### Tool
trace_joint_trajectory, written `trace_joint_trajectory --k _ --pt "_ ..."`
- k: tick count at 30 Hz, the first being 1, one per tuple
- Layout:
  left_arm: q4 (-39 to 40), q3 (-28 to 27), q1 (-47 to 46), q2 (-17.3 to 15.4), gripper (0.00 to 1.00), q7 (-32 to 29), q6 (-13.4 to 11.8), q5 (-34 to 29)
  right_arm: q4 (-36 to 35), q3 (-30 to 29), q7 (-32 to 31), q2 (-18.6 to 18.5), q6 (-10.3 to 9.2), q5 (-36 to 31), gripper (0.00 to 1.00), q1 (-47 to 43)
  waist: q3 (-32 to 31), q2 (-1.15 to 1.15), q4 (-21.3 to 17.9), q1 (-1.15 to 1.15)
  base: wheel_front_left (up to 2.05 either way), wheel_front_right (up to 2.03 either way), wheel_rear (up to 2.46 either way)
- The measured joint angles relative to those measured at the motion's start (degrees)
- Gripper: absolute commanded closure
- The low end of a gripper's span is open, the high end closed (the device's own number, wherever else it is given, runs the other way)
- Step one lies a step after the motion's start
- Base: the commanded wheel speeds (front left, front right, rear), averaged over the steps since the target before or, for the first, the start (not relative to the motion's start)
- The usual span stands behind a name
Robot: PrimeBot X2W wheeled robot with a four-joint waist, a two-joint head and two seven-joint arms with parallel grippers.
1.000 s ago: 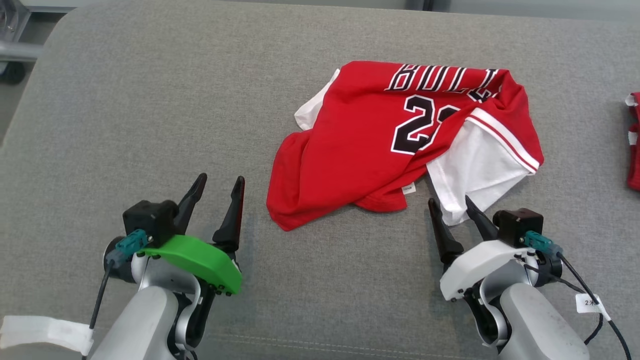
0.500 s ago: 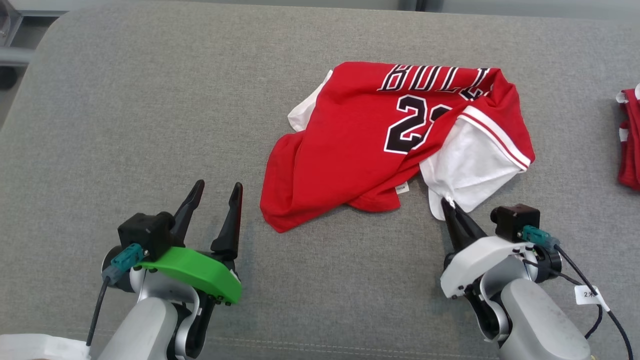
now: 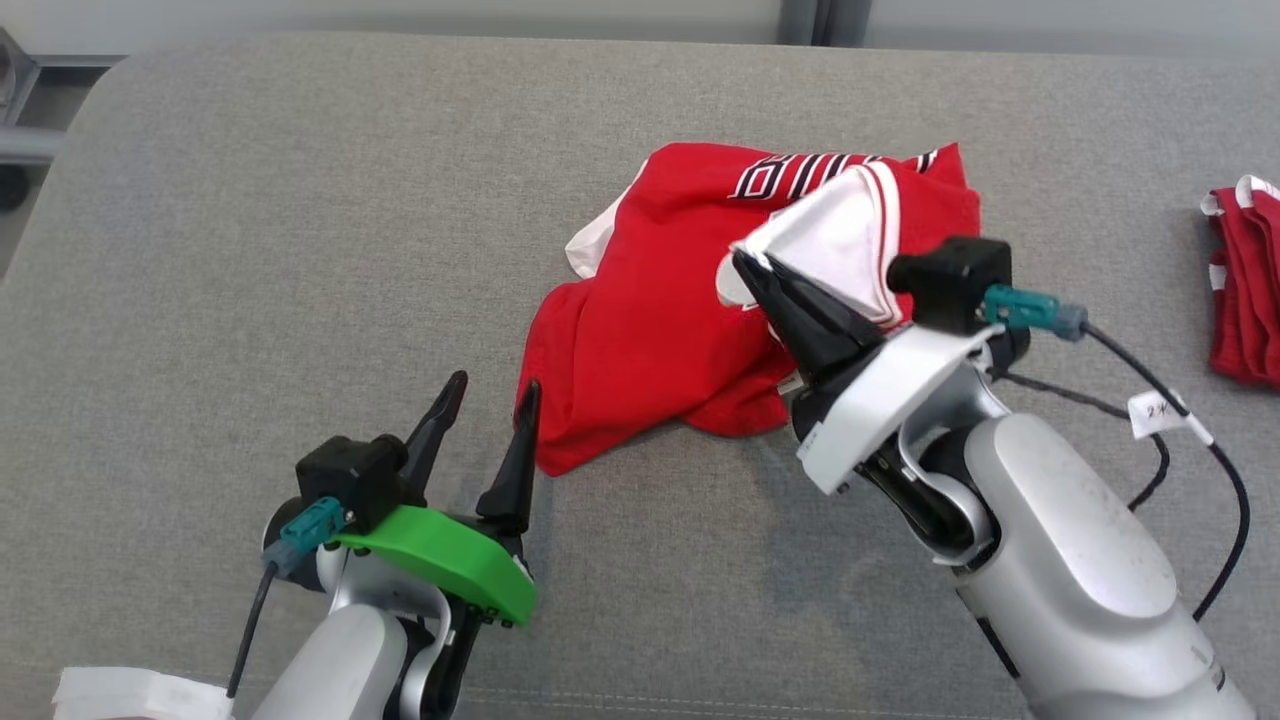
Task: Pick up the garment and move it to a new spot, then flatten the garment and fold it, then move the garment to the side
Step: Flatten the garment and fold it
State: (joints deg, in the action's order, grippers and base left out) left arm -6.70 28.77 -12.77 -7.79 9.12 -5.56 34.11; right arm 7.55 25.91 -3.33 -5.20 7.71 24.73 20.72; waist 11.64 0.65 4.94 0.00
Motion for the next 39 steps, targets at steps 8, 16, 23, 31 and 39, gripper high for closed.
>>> trace_joint_trajectory --k 8,16,23,31,39 --pt "-0.7 2.6 0.1 1.9 0.00 0.0 0.5 0.2 -10.0 6.9 -13.1 -0.4 -0.23 8.8 1.00 9.3 -1.1 0.00 1.6 0.00 0.00 0.00 0.00" --pt "-2.6 5.0 0.4 3.4 0.00 0.0 1.5 0.6 -13.5 6.2 -26.1 0.6 -0.23 20.4 1.00 17.2 -2.4 0.00 5.5 0.00 0.00 0.00 0.00" --pt "-4.0 6.9 1.5 3.9 0.00 0.4 2.1 1.0 -13.1 0.5 -30.8 0.9 -4.91 22.7 1.00 25.1 -3.8 0.00 9.4 0.00 0.00 0.00 0.00" --pt "-5.2 7.9 1.8 4.6 0.00 1.1 2.1 2.0 -10.3 -3.9 -34.1 1.0 -10.04 23.4 1.00 35.9 -5.7 0.00 13.7 0.00 0.00 0.00 0.00" --pt "-5.5 6.8 3.5 4.6 0.00 2.1 2.0 3.0 -3.3 -7.2 -36.5 -0.1 -13.46 21.4 1.00 40.9 -8.4 0.00 15.2 0.00 0.00 0.00 0.00"
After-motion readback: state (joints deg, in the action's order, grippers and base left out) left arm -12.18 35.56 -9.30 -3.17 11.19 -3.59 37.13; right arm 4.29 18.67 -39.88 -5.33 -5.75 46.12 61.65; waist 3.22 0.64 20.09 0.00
